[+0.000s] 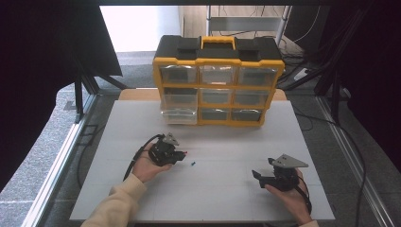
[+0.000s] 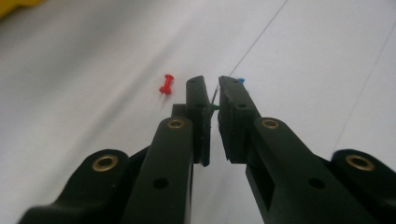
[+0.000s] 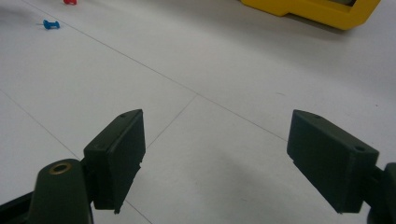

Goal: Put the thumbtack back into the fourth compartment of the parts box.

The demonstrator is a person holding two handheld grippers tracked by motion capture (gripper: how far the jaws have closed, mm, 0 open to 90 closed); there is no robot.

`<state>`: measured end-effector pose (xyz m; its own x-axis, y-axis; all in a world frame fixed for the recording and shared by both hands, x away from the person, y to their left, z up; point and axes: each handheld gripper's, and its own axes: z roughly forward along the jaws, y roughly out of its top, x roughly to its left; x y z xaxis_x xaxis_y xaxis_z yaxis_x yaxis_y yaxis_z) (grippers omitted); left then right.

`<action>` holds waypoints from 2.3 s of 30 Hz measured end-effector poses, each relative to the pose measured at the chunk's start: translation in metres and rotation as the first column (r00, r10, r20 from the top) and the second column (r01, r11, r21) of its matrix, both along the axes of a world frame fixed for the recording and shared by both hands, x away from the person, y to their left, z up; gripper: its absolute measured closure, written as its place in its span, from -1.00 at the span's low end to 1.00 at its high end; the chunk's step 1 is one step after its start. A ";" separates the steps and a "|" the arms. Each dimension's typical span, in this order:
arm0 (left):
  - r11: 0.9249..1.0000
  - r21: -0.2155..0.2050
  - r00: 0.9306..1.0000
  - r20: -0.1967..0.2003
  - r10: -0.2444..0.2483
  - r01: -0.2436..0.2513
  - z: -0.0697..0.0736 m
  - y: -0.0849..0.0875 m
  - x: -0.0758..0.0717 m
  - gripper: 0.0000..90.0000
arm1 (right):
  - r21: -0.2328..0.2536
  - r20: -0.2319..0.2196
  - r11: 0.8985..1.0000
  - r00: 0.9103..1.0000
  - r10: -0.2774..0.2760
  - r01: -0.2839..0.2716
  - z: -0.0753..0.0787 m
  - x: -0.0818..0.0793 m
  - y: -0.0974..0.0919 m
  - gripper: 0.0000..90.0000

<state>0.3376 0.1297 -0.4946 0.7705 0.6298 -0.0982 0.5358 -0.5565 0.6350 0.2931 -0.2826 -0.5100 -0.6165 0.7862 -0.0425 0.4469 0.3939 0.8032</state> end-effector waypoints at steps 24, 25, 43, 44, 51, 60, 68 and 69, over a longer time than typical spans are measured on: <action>0.934 -0.355 0.991 0.108 0.084 -0.041 0.053 0.037 -0.026 0.84 | 0.005 -0.002 1.000 1.000 -0.003 0.003 0.000 0.000 0.000 -0.57; 0.932 -0.361 0.989 0.116 0.086 -0.039 0.055 0.038 -0.027 0.84 | 0.005 -0.002 1.000 1.000 -0.003 0.003 0.000 0.000 0.000 -0.57; 0.900 -0.435 0.970 0.211 0.119 -0.016 0.101 0.042 -0.027 0.84 | 0.005 -0.001 1.000 1.000 -0.011 0.011 0.001 0.000 -0.001 -0.57; 0.899 -0.437 0.969 0.216 0.121 -0.015 0.103 0.042 -0.027 0.84 | 0.001 0.003 1.000 1.000 -0.013 0.013 0.001 0.000 -0.001 -0.57; 0.897 -0.441 0.963 0.234 0.134 -0.017 0.114 0.041 -0.023 0.84 | 0.008 0.000 1.000 1.000 -0.009 0.009 0.001 0.001 -0.001 -0.57; 0.892 -0.451 0.957 0.248 0.153 -0.025 0.127 0.043 -0.015 0.84 | 0.007 0.000 1.000 1.000 -0.015 0.015 0.000 0.001 -0.002 -0.57; 0.890 -0.455 0.952 0.258 0.163 -0.030 0.137 0.043 -0.007 0.83 | 0.008 0.002 1.000 1.000 -0.018 0.018 0.000 0.001 -0.003 -0.57; 0.891 -0.453 0.952 0.258 0.165 -0.032 0.138 0.043 -0.005 0.84 | 0.008 0.002 1.000 1.000 -0.017 0.017 0.000 0.001 -0.002 -0.57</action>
<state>0.3321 0.1725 -0.3566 0.7433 0.6469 -0.1701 0.3342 -0.1388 0.9322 0.2943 -0.2851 -0.5095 -0.6027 0.7971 -0.0373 0.4521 0.3795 0.8072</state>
